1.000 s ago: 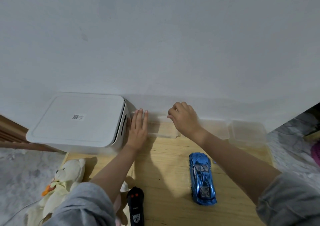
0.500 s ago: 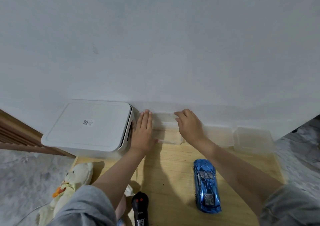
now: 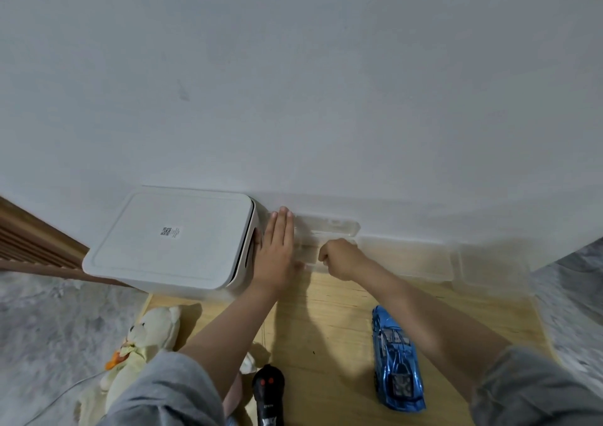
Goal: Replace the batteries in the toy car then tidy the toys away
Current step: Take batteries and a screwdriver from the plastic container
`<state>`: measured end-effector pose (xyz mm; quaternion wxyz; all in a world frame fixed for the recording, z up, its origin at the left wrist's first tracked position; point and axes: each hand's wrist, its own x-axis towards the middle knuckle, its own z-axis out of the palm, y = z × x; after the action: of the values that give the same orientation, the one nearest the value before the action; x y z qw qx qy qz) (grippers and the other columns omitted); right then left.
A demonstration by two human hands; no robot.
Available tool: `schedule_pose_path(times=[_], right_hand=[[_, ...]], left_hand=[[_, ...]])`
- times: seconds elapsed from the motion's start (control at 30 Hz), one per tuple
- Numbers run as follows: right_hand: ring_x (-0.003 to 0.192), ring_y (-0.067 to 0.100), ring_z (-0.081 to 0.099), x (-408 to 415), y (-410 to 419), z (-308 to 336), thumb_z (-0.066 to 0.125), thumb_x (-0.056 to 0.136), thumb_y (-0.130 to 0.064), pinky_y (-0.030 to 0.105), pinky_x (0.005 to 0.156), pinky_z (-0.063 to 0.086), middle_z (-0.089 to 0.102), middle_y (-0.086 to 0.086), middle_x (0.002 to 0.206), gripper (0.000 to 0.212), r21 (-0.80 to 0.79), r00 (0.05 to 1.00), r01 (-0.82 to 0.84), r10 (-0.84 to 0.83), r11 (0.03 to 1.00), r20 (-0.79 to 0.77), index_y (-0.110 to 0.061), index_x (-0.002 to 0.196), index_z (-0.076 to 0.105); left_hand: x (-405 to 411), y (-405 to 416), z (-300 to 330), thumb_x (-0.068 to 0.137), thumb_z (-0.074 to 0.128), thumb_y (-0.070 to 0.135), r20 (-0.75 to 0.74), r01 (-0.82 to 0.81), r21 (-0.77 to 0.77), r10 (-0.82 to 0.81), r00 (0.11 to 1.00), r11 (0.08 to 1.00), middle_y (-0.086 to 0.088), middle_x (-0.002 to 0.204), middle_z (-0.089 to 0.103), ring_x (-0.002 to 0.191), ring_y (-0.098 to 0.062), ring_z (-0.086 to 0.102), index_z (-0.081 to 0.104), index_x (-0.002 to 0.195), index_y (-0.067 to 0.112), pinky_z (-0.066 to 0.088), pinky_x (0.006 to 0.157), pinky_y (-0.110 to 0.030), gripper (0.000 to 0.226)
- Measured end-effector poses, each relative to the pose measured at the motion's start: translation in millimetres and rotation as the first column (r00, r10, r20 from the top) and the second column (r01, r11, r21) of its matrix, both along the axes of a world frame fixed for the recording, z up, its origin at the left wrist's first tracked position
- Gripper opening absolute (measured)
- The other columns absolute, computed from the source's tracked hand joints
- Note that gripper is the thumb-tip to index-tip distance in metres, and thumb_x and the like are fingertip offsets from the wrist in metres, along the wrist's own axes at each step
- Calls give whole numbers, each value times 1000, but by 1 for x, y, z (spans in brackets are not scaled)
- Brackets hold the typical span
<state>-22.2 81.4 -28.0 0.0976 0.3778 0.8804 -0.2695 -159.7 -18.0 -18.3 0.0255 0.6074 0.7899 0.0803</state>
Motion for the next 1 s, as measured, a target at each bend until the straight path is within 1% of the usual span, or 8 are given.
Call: schedule_pose_path(times=[0.13,0.2,0.27,0.4,0.57,0.7,0.83,1.0], right_hand=[[109,29,58,-15,6,10,44,87,3,38,92,48,62,13,119,33,-92,976,-73,91,993,198,-2,113,63],[101,30,60,-19,9,13,44,87,2,36,82,51,63,15,114,29,-126,953,-96,128,987,276,2,109,63],[86,29,60,-22,11,16,43,85,3,33,64,49,62,14,101,21,-162,936,-100,149,982,321,2,97,62],[69,25,51,-25,12,25,43,85,1,32,58,46,48,5,77,17,-207,926,-50,124,977,357,-8,71,48],[80,30,56,-23,12,27,44,85,1,39,67,56,55,11,96,12,-242,951,21,56,970,304,-4,87,55],[91,28,58,-20,11,29,47,88,0,42,79,56,59,16,117,26,-253,968,39,26,967,249,2,109,61],[103,28,60,-11,14,28,46,86,3,43,84,56,61,9,122,35,-275,989,74,-35,959,145,-5,115,65],[101,19,62,15,2,32,39,92,0,19,66,49,61,8,120,37,-310,972,162,-206,937,-113,-4,122,60]], left_hand=[[-1,1,-2,64,84,33,19,-17,-1,17,1000,1000,-15,158,10,145,-28,1,3,148,1,22,117,-47,120],[-1,1,-1,63,84,34,26,-24,-7,24,999,1000,-14,158,9,143,-24,-5,0,147,3,22,116,-50,122],[-1,1,0,69,79,36,25,-25,-33,26,999,999,-11,159,0,141,-20,-15,-10,145,7,18,117,-50,121],[1,0,3,76,74,38,23,-30,-52,31,999,998,-7,159,-8,139,-17,-22,-15,145,10,7,119,-49,116],[1,-1,6,78,72,38,24,-35,-66,37,999,997,-6,159,-11,138,-16,-24,-13,147,9,3,118,-48,114],[3,-2,10,80,70,39,22,-43,-82,45,999,996,-5,159,-15,140,-15,-23,-12,149,8,-3,116,-46,111],[4,-1,9,80,70,38,20,-62,-81,63,998,995,-5,159,-14,144,-18,-19,-14,148,9,-6,116,-45,112],[6,-4,8,83,66,31,43,-58,-59,60,997,997,-5,159,-13,146,-22,-14,-12,149,9,-2,117,-46,104]])
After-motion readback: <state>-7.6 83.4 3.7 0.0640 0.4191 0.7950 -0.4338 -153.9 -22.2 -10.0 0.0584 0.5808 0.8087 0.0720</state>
